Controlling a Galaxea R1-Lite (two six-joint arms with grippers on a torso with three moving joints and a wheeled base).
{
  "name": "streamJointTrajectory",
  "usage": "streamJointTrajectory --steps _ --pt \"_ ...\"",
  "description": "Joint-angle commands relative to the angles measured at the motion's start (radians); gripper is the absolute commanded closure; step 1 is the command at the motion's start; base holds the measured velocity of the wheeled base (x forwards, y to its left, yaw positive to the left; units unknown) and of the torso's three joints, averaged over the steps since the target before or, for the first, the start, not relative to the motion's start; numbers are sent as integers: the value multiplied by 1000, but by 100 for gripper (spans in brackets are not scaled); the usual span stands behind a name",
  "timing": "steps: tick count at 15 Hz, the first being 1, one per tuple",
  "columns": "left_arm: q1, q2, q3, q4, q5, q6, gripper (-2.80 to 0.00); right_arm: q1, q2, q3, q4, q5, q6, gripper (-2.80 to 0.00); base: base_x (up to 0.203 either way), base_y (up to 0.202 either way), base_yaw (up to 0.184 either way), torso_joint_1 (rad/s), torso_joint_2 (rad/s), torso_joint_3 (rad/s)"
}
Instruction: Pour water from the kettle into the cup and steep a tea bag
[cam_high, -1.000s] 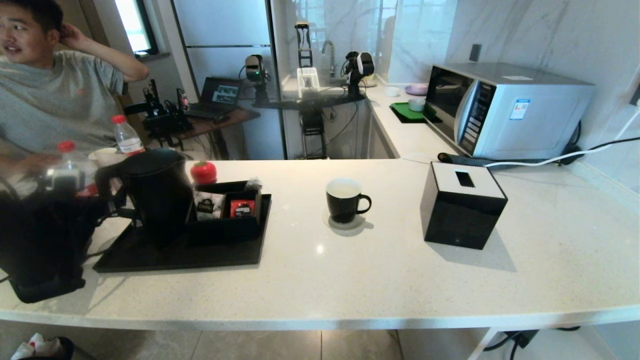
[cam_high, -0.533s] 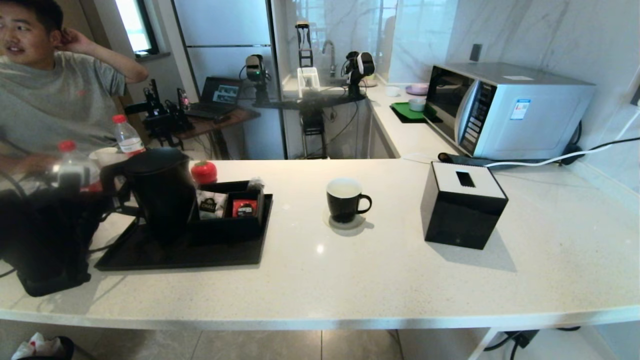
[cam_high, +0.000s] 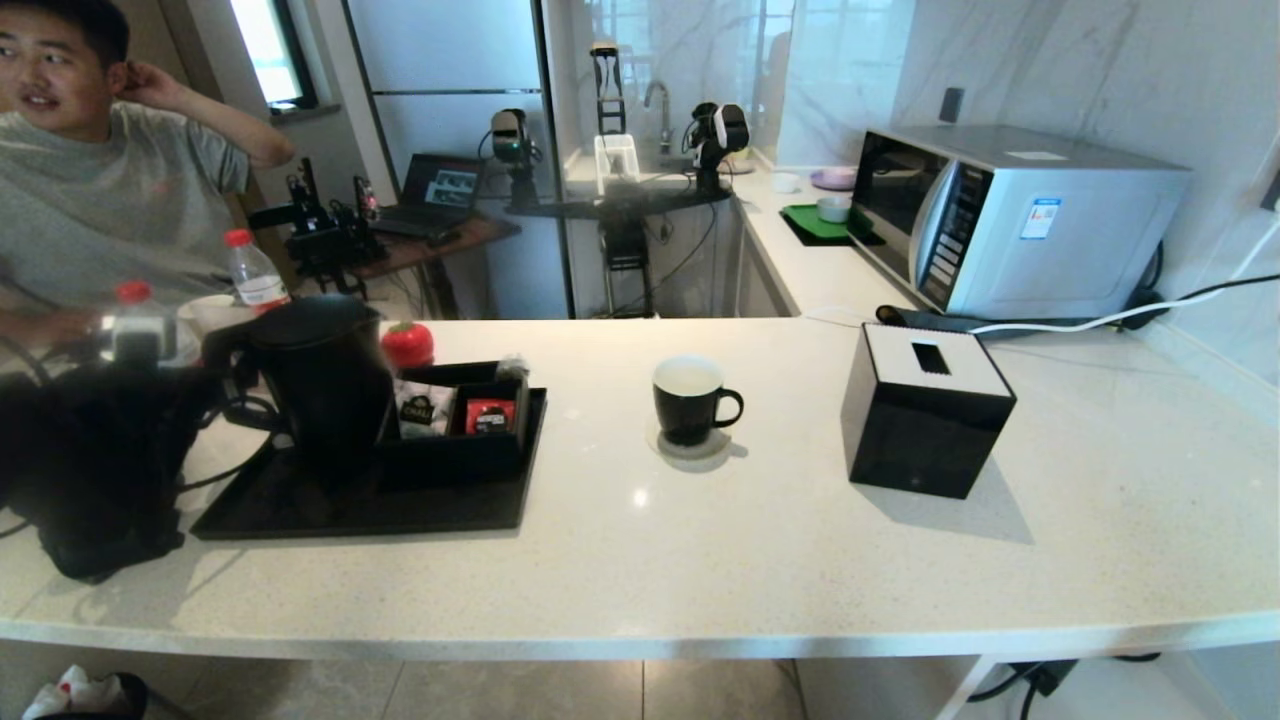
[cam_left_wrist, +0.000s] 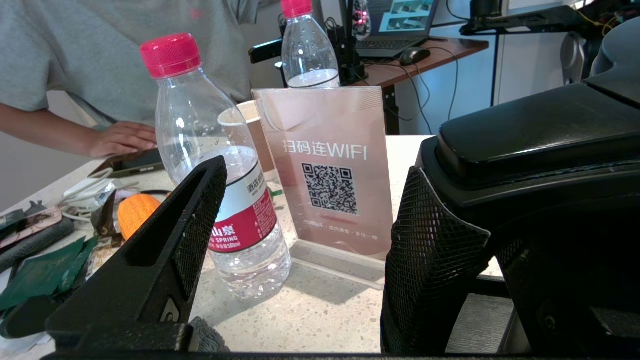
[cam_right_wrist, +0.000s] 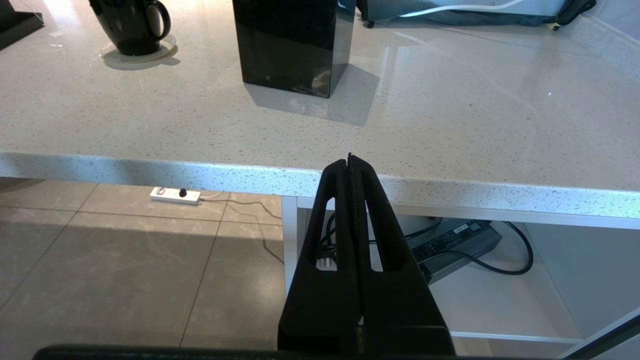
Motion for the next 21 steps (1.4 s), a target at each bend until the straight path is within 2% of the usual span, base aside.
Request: streamJointTrajectory --steps 1,11,13,21 --pt "1 -5 -1 -48 0 1 -280 1 1 0 0 0 -1 0 0 0 0 0 0 0" --pt "-1 -13 -1 -48 -5 2 -280 1 1 0 0 0 -1 0 0 0 0 0 0 0" --pt "1 -14 -1 -48 -37 2 -280 0 1 0 0 0 0 0 0 0 0 0 0 0" --pt "1 -14 -1 -48 -43 5 -280 0 1 0 0 0 -1 0 0 0 0 0 0 0"
